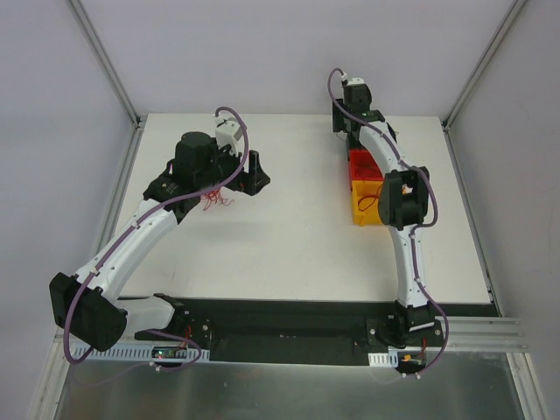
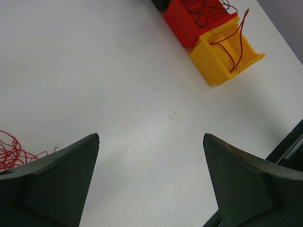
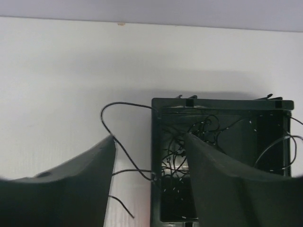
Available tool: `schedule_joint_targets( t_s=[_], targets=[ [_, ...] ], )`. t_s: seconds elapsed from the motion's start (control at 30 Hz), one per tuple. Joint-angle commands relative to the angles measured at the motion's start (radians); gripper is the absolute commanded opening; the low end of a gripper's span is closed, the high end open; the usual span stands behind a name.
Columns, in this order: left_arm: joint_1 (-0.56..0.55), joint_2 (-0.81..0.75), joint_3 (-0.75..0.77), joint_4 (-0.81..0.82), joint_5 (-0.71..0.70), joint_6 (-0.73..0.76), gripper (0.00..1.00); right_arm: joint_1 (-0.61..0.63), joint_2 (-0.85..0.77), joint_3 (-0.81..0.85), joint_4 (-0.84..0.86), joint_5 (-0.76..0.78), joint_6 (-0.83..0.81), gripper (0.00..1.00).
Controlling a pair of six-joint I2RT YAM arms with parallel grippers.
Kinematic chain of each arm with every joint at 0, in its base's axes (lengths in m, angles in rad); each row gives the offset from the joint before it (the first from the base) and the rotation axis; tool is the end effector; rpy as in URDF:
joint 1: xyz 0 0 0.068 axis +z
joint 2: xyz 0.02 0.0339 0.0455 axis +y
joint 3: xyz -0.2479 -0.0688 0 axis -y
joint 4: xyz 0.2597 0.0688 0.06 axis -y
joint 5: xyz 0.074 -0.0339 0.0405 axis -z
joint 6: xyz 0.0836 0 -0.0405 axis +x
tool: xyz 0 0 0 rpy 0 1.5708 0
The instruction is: Untangle the cables
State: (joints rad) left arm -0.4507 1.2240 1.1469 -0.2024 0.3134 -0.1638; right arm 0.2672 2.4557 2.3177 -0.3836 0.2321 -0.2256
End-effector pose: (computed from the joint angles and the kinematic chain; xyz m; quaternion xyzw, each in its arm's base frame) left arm 0.3010 -0.1743 0.3441 0.2057 0.7674 -0.2986 0.5288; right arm 0.5954 0.1430 0.2168 -0.1535 0.8479 -0.0899 0.4995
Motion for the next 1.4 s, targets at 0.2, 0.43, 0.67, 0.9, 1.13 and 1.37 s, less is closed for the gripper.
schedule_joint_targets(
  t_s=[0.2,0.43,0.67,0.9,1.13,1.37],
  targets=[
    [0.0,-0.003,0.01,0.034,0.006,0.006,0.91,-0.025,-0.101,-0.084,0.045,0.096,0.098,0.08],
    [0.0,-0.003,0.011,0.034,0.013,0.003,0.91,-0.143,-0.175,-0.268,0.126,-0.12,0.316,0.01],
    [0.0,0.002,0.011,0.034,0.018,0.0,0.91,-0.224,-0.043,-0.201,0.126,-0.358,0.451,0.01],
    [0.0,0.022,0.008,0.034,-0.008,0.006,0.91,-0.224,-0.004,-0.15,0.129,-0.353,0.434,0.02],
    [0.001,0.032,0.008,0.034,-0.059,-0.009,0.91,-0.212,-0.009,-0.023,0.016,-0.346,0.387,0.25],
    [0.01,0.028,0.007,0.032,-0.082,-0.02,0.92,-0.209,-0.113,-0.011,-0.076,-0.318,0.328,0.59]
  ],
)
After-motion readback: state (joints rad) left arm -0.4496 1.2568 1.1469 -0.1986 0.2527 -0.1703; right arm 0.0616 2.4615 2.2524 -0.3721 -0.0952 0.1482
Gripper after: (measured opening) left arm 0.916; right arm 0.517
